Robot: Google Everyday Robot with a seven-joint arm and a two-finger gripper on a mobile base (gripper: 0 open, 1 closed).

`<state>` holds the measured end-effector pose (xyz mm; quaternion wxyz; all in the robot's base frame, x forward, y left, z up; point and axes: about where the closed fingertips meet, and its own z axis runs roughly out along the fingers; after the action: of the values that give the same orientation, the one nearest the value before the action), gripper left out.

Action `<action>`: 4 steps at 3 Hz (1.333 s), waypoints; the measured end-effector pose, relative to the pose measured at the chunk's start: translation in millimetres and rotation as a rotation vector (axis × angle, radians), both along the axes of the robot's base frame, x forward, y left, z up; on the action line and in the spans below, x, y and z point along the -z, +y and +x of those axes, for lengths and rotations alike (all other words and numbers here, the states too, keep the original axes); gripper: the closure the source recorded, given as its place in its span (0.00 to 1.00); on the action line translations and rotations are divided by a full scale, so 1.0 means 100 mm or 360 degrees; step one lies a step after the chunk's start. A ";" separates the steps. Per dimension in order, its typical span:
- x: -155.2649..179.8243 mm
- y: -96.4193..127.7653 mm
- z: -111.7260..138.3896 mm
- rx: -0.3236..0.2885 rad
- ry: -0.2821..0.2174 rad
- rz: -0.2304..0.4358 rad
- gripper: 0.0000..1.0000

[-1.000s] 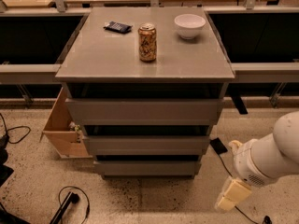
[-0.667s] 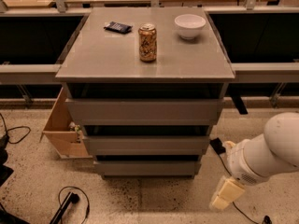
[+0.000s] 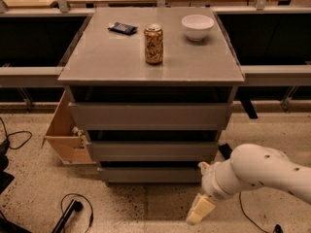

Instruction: Open bottom drawer

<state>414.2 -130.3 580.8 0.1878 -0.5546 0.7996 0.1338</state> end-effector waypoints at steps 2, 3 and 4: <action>0.83 0.39 0.37 -0.0057 -0.0027 0.0059 0.00; 1.01 0.46 0.45 -0.0054 0.0031 0.0062 0.00; 1.40 0.56 0.63 -0.0065 0.0027 0.0089 0.00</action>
Offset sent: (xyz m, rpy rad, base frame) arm 0.0548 0.0505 -0.1097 0.0404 -0.0259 0.0356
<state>476.8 -73.8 441.3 0.1937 -0.5641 0.7856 0.1644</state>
